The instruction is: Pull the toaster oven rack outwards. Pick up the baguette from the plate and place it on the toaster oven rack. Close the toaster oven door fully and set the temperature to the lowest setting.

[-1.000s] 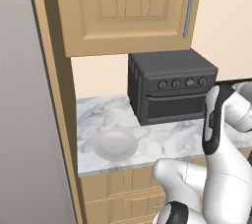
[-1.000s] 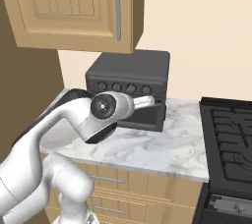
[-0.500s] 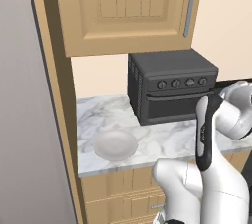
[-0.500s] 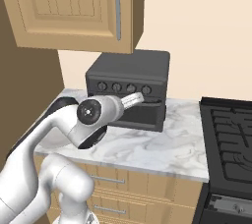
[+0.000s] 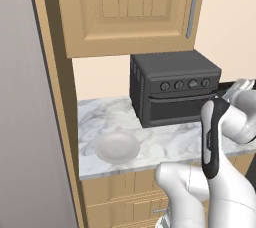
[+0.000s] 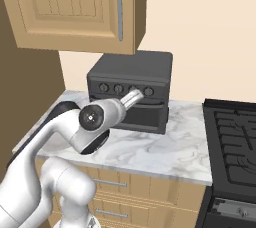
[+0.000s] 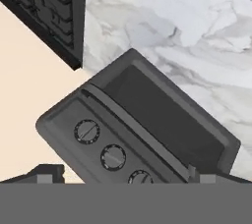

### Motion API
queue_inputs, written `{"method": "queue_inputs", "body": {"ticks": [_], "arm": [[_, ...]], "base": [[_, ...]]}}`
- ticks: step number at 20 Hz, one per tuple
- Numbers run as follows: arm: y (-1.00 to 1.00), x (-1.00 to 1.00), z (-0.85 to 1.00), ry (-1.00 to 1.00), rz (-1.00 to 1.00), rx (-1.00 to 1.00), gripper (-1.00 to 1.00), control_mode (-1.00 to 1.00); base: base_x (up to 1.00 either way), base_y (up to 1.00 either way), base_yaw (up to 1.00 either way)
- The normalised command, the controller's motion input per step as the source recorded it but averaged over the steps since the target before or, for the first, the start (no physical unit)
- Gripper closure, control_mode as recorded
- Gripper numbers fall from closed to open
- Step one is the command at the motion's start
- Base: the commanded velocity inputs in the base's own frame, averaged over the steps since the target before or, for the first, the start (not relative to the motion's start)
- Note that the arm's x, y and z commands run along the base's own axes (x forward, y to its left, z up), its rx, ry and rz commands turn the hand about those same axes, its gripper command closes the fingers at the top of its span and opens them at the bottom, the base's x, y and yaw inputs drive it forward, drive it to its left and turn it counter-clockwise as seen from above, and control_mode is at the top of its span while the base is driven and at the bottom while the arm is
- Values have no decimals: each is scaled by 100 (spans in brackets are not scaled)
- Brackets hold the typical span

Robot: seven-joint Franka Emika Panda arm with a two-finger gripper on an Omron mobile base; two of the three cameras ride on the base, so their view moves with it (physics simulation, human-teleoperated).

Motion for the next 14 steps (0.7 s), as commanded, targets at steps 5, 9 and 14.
{"method": "queue_inputs", "body": {"ticks": [5,9,14], "arm": [[0,-38,19,17,3,-30,-100,-100],[0,-37,15,8,0,-30,-100,-100],[0,-24,3,-6,1,-17,-100,-100]], "base": [[0,0,0],[0,0,0],[0,0,0]]}}
